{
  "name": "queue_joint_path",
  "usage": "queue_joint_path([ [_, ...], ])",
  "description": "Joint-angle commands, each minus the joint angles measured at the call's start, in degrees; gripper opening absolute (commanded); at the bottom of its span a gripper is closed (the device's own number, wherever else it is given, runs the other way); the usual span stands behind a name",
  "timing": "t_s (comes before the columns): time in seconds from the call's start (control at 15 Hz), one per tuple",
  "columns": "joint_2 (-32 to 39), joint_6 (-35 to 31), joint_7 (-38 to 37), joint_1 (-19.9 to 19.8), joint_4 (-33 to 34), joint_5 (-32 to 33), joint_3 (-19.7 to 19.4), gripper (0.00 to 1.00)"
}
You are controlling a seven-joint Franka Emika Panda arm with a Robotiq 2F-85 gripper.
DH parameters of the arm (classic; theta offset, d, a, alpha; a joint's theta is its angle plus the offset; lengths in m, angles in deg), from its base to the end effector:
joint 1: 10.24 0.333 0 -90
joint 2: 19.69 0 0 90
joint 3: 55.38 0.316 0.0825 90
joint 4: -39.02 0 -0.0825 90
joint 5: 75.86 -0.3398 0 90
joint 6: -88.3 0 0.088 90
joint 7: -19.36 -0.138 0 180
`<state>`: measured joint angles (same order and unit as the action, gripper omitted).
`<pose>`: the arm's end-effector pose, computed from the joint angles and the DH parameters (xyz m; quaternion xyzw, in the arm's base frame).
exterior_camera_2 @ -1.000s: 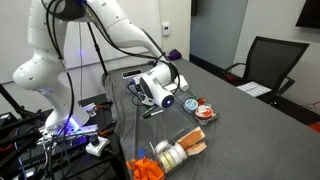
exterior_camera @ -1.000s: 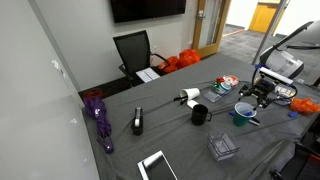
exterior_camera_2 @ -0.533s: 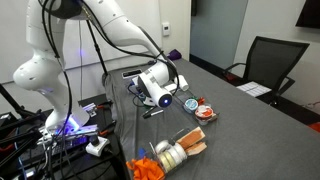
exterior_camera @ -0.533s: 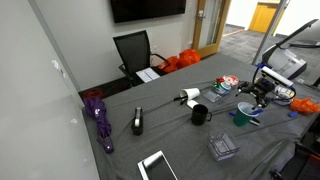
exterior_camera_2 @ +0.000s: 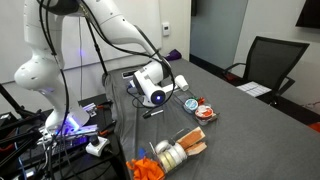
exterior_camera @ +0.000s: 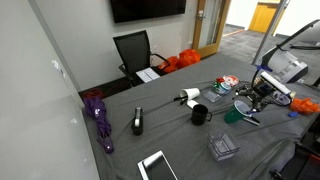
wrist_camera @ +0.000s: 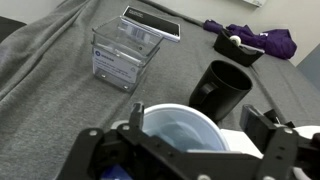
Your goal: Put the pen in the cup
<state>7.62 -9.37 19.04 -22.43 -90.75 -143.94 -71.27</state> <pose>0.4256 -0.1032 0.1729 -0.6460 0.5245 0.2827 0.4771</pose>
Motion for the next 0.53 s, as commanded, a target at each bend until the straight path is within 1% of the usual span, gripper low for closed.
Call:
queue_joint_path([
  [0.0,-2.8,-4.1,2.3,0.3,-3.5,-2.1,0.8,1.00],
  [0.13,-2.9,-4.4,2.6,0.2,-3.7,-2.8,1.0,1.00],
  [0.2,-2.8,-3.4,2.6,-0.1,-3.8,-3.0,1.2,1.00],
  [0.33,-2.3,0.7,4.4,-0.8,-3.3,-2.7,2.1,1.00],
  [0.47,-2.1,2.7,5.8,-0.9,-3.2,-3.0,2.4,1.00],
])
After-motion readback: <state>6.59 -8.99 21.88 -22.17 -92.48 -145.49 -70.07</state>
